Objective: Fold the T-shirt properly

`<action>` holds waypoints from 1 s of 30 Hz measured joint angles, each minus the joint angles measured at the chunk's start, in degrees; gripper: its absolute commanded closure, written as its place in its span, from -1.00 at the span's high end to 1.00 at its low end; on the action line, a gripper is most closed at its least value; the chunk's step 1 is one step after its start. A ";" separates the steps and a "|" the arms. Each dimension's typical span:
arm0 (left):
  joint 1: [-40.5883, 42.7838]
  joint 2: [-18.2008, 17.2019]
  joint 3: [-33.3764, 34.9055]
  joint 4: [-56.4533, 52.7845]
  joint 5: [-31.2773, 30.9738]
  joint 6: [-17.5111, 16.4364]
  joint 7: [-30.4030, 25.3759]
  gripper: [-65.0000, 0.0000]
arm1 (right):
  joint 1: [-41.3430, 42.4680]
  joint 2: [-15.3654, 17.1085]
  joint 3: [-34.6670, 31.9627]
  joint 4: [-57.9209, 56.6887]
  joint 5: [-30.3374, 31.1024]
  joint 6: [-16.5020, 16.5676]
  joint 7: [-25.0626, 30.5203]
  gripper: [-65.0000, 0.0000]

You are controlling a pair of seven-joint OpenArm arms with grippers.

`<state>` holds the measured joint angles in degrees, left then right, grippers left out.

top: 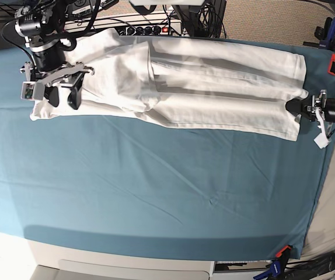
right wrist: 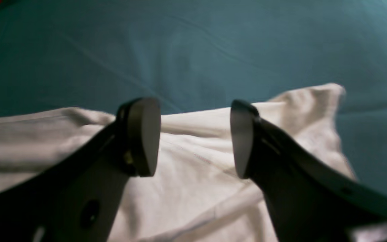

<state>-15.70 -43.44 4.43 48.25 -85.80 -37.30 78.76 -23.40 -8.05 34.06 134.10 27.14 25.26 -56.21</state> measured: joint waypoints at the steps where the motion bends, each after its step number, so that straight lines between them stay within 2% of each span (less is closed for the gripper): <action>1: 0.04 0.02 0.00 0.00 -0.02 0.04 0.07 -1.00 | 0.66 0.04 0.02 0.00 -0.61 -0.90 0.81 0.02; 3: 0.09 0.00 0.00 0.55 0.22 1.49 0.11 -1.00 | 1.90 0.11 0.02 -0.28 -2.93 -1.92 2.01 0.02; 5: 0.20 0.15 -0.61 1.31 0.68 1.44 0.35 -1.00 | 3.32 0.61 0.02 -3.78 -4.26 -3.15 2.69 0.02; 11: 0.79 1.42 -4.26 4.52 2.40 1.44 1.42 -1.00 | 7.52 5.44 1.73 -16.65 -8.28 -4.28 2.47 0.02; 15: 0.83 3.63 -4.44 7.02 2.51 0.79 1.38 -1.00 | 9.14 7.54 7.50 -21.31 -5.81 -4.35 2.01 0.02; 21: 1.18 8.48 -4.44 12.37 2.51 0.04 1.40 -1.00 | 9.22 10.27 16.26 -21.29 -2.71 -3.52 0.61 0.02; 25: 2.03 8.79 -4.44 19.04 2.69 -1.29 1.79 -1.00 | 8.72 11.85 18.38 -21.27 -1.57 -3.45 0.74 0.02; 30: 4.98 8.66 -4.44 30.45 2.34 -2.21 1.64 -1.00 | 8.63 11.80 18.10 -21.27 -1.11 -3.43 0.72 0.02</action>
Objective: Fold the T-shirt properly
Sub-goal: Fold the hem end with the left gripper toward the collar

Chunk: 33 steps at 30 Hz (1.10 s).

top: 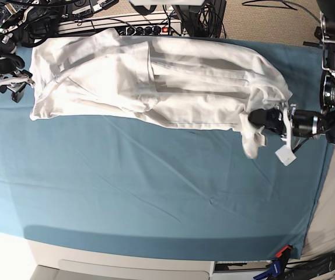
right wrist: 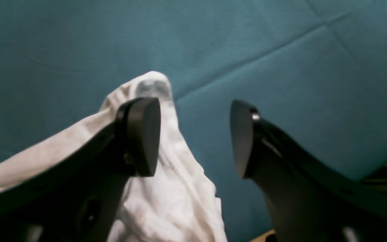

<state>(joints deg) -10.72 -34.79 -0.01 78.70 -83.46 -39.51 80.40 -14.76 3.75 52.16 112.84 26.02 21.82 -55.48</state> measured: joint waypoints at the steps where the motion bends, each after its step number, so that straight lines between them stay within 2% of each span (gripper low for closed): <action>1: 1.11 0.00 0.02 2.16 0.02 -0.13 0.00 -1.00 | -0.02 0.00 0.00 0.00 -0.02 0.00 0.00 0.02; 5: 5.01 0.00 0.00 9.90 0.68 0.42 0.22 -1.00 | 0.00 0.02 0.07 0.00 -0.11 0.00 -0.02 0.02; 7: 6.05 0.00 0.00 12.90 4.44 0.70 0.17 -1.00 | 0.00 0.02 0.04 0.00 0.00 0.00 0.00 0.02; 12: 7.52 0.57 0.00 16.41 8.90 1.09 -0.85 -1.00 | -0.02 -0.37 -0.48 0.00 0.94 -0.02 0.00 0.02; 14: 7.69 2.38 -0.07 16.68 10.67 1.70 -1.57 -1.00 | 0.00 -0.46 -1.57 0.00 0.85 -0.02 0.02 0.02; 17: 8.20 6.93 0.04 16.70 12.41 1.68 -2.29 -1.00 | 0.02 -0.66 -3.80 0.00 0.70 0.00 0.04 0.02; 22: 8.13 11.76 2.25 16.72 16.06 1.70 -4.13 -1.00 | 0.00 -1.20 -8.11 0.00 -3.63 0.00 0.72 0.02; 33: 7.85 21.73 4.55 16.72 16.44 1.27 -4.61 -1.00 | -0.02 -1.09 -10.25 0.00 -4.96 0.00 1.53 0.02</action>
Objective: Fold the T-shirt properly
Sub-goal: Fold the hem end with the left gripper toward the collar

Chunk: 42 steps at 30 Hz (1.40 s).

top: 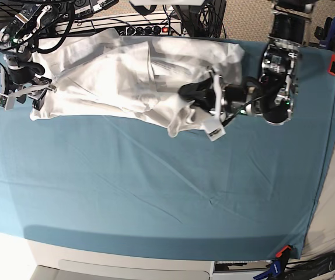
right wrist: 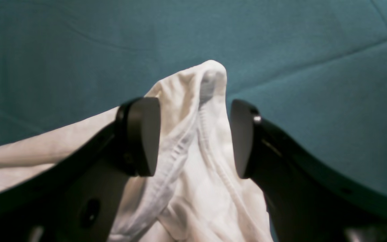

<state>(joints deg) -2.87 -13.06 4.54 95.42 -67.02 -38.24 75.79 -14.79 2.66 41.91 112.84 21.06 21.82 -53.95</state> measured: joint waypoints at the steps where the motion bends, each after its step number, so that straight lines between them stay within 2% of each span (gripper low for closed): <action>1: -0.07 0.90 0.02 0.00 0.00 0.00 0.00 -1.00 | 0.00 0.00 0.02 0.00 0.00 0.00 0.00 0.02; 8: -0.37 5.16 1.66 0.00 1.55 -0.24 -0.90 -1.00 | 0.00 0.02 0.00 0.00 0.00 0.00 0.02 0.02; 17: -0.35 8.48 8.44 -0.02 9.70 -0.22 -4.74 -1.00 | 0.02 0.35 0.00 0.00 0.00 0.00 0.04 0.02; 26: -1.92 9.40 8.52 -0.02 12.61 -0.22 -6.45 -1.00 | 0.02 0.33 0.00 0.00 0.17 0.00 0.02 0.02; 27: -1.88 9.40 8.52 -0.02 12.59 -0.22 -6.45 -0.93 | 0.02 0.35 0.00 0.00 0.20 0.00 0.04 0.02; 30: -1.79 9.40 8.52 -0.02 12.55 -0.42 -6.45 -0.25 | 0.00 0.33 0.00 0.00 0.20 0.00 0.04 0.02; 31: -1.79 9.42 8.52 -0.02 12.39 -0.42 -6.51 -0.09 | 0.00 0.35 0.00 0.00 0.20 0.00 0.04 0.02; 33: -1.81 9.42 8.52 -0.02 12.41 -0.42 -6.47 0.00 | 0.00 0.35 0.00 0.00 0.20 0.00 0.02 0.02; 37: -2.97 9.35 8.17 1.16 12.63 -0.37 -4.63 -0.02 | 0.02 0.33 0.00 0.00 0.20 0.00 0.04 0.02; 38: -3.43 9.22 7.63 2.27 12.48 -0.37 -4.66 -0.07 | 0.02 0.35 0.00 0.00 0.20 0.00 0.02 0.02; 40: -4.20 8.74 5.55 4.39 12.11 -0.39 -4.07 -0.37 | 0.00 0.33 0.02 0.00 0.20 0.00 0.02 0.02; 42: -4.28 7.39 2.54 5.84 11.96 0.04 -4.09 -0.84 | 0.02 0.35 0.00 0.00 0.22 0.00 0.04 0.02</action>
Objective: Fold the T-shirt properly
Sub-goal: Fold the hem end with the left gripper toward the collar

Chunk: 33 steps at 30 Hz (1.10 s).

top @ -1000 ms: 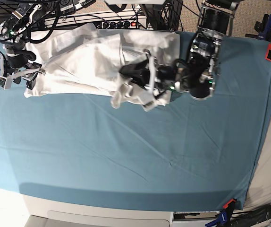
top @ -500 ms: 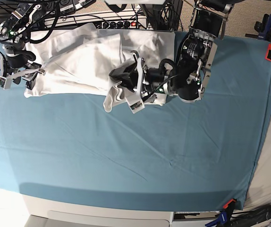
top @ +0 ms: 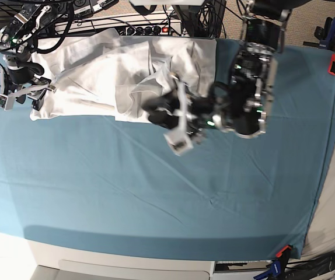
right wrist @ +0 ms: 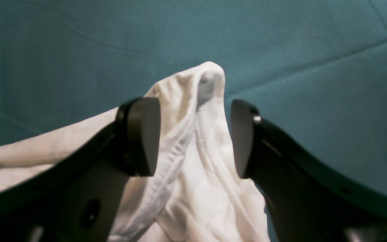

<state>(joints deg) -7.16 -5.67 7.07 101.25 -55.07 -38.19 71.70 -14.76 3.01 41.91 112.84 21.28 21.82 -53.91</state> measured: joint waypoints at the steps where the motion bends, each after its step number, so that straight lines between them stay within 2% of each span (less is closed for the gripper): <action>1: 0.13 -0.98 -1.66 0.37 0.02 0.26 0.31 -1.00 | 0.00 0.00 0.00 0.00 -0.02 0.00 -0.02 0.02; 7: 2.19 -7.45 -11.78 1.62 0.59 2.80 0.11 -1.00 | -0.02 -0.02 0.02 0.00 -0.02 0.00 -0.02 0.02; 10: 6.23 -8.81 -14.19 1.79 3.08 5.81 -0.31 -1.00 | -0.02 -0.02 0.02 0.00 -0.02 0.00 -0.02 0.02; 11: 7.74 -8.85 -14.58 1.88 3.67 5.84 -0.26 -1.00 | -0.02 -0.02 0.02 0.00 -0.02 0.00 -0.02 0.02; 20: 16.50 -6.91 -14.97 8.04 11.34 11.74 -5.31 -1.00 | -0.02 -0.02 0.02 0.00 -0.02 0.00 -0.02 0.02; 27: 17.55 -3.06 -14.80 8.39 12.63 11.91 -6.93 -1.00 | -0.02 -0.02 0.02 0.00 0.20 0.00 -0.02 0.02; 33: 18.08 -1.81 -8.17 8.39 16.90 13.38 -9.14 -1.00 | -0.02 0.00 0.02 0.00 0.90 0.00 -0.02 0.02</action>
<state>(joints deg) 10.92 -7.49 -1.10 109.65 -38.17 -24.82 62.57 -14.79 3.01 41.93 112.84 22.17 21.82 -53.93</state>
